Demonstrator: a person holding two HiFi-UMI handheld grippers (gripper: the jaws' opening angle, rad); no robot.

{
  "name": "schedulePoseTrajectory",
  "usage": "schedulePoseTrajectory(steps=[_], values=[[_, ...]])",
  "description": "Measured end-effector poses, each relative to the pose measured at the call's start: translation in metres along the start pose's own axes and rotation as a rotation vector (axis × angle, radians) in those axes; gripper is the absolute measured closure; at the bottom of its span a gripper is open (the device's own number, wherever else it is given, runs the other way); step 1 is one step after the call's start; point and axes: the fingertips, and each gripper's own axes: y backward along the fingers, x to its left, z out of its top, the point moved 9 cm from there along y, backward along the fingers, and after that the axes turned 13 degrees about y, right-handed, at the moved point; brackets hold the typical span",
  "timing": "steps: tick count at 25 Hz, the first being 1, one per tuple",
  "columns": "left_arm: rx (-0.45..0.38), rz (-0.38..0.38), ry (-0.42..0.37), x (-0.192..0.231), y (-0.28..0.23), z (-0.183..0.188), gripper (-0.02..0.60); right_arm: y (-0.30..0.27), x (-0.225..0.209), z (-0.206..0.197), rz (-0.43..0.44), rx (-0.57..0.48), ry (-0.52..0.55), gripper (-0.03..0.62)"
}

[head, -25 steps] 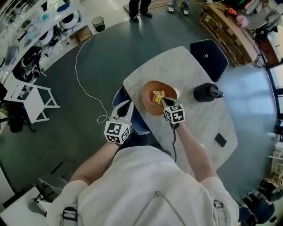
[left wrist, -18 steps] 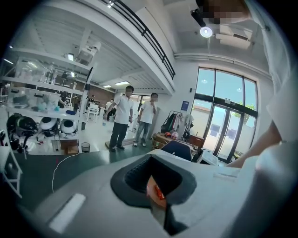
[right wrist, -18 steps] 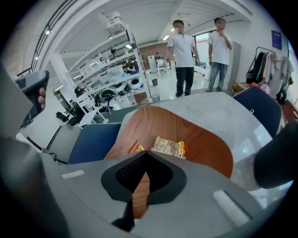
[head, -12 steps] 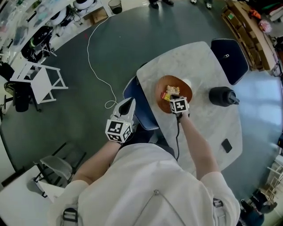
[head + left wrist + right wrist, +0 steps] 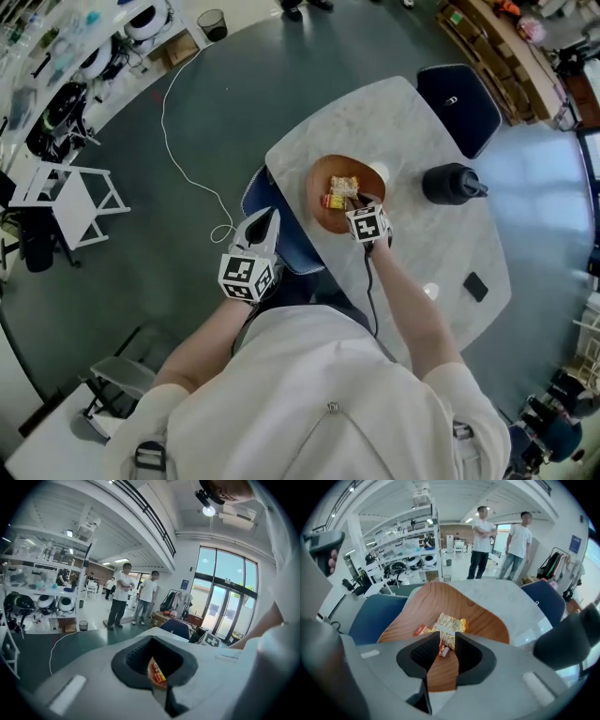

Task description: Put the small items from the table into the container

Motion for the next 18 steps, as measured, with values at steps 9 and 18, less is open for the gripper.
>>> schedulePoseTrajectory(steps=[9, 18], values=[[0.044, -0.337, -0.129, -0.093, -0.071, 0.007, 0.58, 0.191, -0.032, -0.032, -0.357, -0.386, -0.259, 0.546], [0.131, -0.703, -0.252, -0.279, -0.089, -0.045, 0.579, 0.391, -0.014, -0.184, -0.725, -0.591, -0.531, 0.565]])
